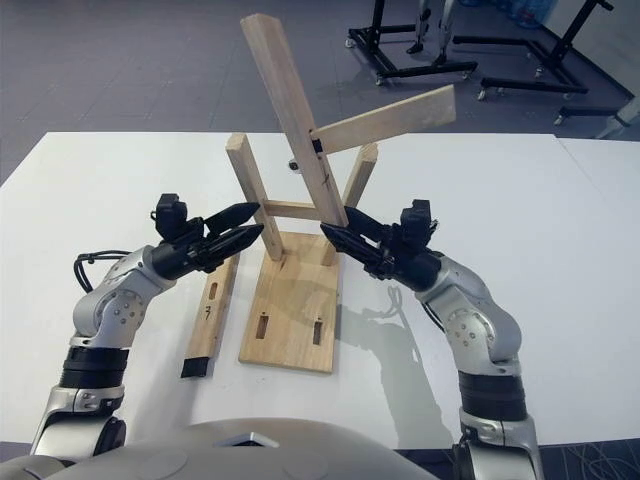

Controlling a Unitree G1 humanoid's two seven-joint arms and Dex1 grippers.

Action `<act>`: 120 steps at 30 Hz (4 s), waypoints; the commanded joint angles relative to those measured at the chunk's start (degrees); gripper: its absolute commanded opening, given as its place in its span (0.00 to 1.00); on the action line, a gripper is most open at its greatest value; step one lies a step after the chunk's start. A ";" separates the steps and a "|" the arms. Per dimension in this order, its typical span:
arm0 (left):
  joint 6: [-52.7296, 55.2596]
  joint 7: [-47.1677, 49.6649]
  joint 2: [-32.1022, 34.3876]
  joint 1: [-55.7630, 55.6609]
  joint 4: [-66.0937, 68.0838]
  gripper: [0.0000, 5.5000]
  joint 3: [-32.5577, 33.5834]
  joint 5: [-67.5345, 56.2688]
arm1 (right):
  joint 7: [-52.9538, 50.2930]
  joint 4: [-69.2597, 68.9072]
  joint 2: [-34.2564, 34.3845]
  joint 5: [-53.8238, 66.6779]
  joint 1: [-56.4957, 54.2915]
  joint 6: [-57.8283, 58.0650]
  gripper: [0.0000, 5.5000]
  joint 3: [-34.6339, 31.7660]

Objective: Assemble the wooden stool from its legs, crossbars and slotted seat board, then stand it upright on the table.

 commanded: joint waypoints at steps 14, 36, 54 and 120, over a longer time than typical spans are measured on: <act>8.18 2.34 4.44 4.21 -12.78 0.67 7.96 -11.44 | -1.84 0.74 0.98 -5.04 -5.59 -5.72 0.37 2.39; 22.12 19.24 5.47 -2.20 -17.01 0.67 8.84 -29.60 | 7.70 2.75 3.30 -4.95 -9.99 -3.66 0.37 14.88; 18.81 24.15 3.33 2.78 -23.33 0.67 8.81 -33.05 | 13.60 4.54 -2.00 -1.99 -11.70 4.70 0.37 13.72; -11.49 -7.32 15.56 21.50 -23.78 0.38 4.73 5.63 | -1.87 7.01 -11.50 16.68 -21.99 16.41 0.87 -12.05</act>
